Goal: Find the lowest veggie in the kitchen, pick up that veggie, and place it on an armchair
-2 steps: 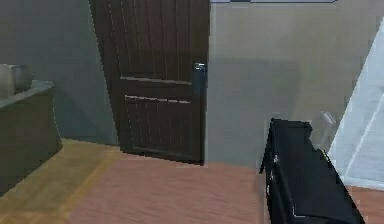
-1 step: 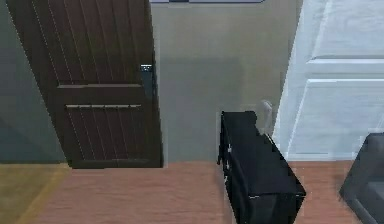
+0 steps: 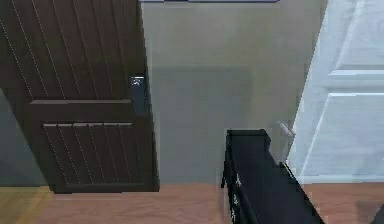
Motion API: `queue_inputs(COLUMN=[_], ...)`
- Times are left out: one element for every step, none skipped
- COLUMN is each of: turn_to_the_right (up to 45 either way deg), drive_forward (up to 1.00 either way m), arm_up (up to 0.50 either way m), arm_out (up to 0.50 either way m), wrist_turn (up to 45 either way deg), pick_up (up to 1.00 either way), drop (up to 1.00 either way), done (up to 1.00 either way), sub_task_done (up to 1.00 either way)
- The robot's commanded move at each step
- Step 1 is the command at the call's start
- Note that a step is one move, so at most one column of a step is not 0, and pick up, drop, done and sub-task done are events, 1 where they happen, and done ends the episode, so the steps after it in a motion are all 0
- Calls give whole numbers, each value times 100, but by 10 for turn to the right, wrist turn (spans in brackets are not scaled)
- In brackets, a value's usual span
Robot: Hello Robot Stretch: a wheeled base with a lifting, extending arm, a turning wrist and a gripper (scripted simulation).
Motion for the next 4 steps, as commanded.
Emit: queue_inputs(turn_to_the_right=[-450,-240,0,-270], drive_forward=[0,0,45,0], arm_up=[0,0,0,0], arm_out=[0,0,0,0], wrist_turn=[0,0,0,0], pick_up=[0,0,0,0], drop=[0,0,0,0], done=[0,0,0,0], sub_task_done=[0,0,0,0])
